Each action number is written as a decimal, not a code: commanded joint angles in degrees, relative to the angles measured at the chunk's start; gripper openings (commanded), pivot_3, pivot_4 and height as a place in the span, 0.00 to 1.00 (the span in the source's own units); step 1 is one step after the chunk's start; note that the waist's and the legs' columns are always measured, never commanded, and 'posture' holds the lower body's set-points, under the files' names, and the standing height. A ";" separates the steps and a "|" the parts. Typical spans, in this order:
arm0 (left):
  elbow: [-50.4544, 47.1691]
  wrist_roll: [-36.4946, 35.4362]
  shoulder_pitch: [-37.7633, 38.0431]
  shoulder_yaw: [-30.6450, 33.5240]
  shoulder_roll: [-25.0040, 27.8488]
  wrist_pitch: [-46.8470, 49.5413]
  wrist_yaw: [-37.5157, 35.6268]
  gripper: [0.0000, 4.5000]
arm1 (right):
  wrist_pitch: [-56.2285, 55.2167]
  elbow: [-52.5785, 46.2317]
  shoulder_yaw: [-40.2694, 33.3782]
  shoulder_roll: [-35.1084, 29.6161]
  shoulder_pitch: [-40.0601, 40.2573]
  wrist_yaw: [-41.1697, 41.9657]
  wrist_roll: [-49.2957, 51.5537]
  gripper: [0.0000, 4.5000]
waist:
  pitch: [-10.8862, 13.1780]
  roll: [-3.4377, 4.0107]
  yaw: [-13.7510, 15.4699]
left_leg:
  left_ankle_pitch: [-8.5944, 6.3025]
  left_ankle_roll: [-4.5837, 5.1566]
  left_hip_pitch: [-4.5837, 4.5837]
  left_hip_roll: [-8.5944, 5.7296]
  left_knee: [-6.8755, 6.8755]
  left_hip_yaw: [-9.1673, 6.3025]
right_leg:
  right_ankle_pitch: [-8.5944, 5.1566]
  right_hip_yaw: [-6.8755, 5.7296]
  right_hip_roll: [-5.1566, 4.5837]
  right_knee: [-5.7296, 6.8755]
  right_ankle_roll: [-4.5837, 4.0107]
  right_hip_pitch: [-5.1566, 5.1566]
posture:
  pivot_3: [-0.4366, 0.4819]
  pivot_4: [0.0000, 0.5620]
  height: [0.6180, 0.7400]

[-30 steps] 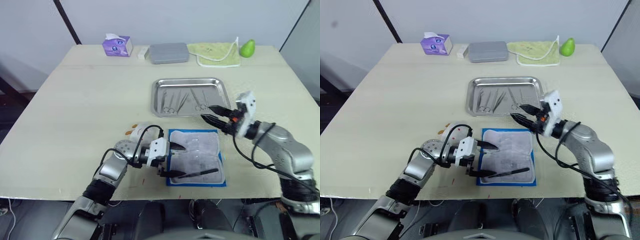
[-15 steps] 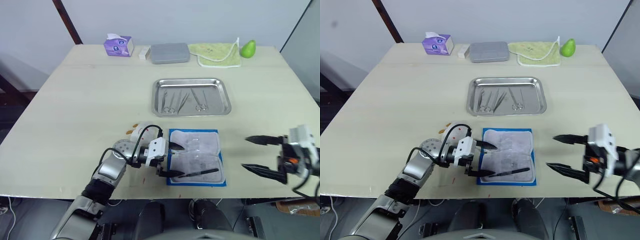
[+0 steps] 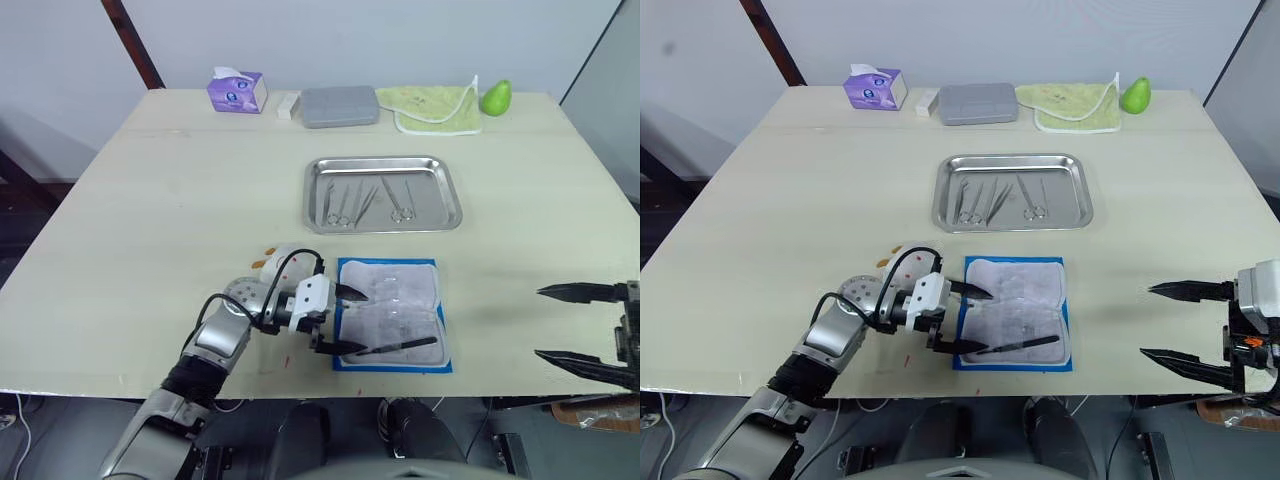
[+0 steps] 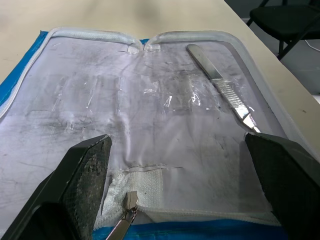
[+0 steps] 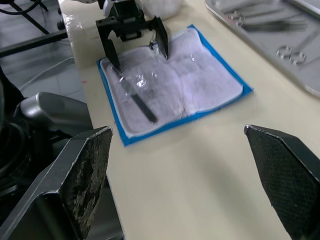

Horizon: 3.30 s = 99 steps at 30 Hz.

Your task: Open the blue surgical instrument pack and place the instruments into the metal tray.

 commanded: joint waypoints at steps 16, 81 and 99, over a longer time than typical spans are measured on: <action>-3.29 0.49 3.69 -0.19 1.59 2.46 0.76 1.00 | -12.45 11.91 32.55 7.00 -14.92 -7.35 -20.38 0.77 | 0.08 -0.06 0.10 | 0.00 0.00 -0.01 -0.01 0.01 0.09 | 0.10 0.03 -0.02 0.00 -0.21 -0.02 | 0.48 0.27 0.98; -4.29 0.34 5.41 -0.70 1.68 2.86 1.81 1.00 | -4.07 14.16 44.07 4.53 -25.96 -5.95 -27.03 0.57 | -0.32 -0.36 0.16 | 0.00 0.00 0.10 0.03 0.02 0.13 | 0.11 0.06 0.00 0.04 -0.23 0.02 | 0.48 0.27 0.98; -4.53 0.42 5.37 -0.85 1.28 2.80 2.30 1.00 | 2.70 16.28 52.66 3.14 -27.54 -5.64 -34.06 0.57 | -0.84 -0.70 0.12 | 0.00 0.00 0.25 0.04 0.01 0.12 | 0.10 0.05 0.01 0.03 -0.25 0.12 | 0.48 0.27 0.98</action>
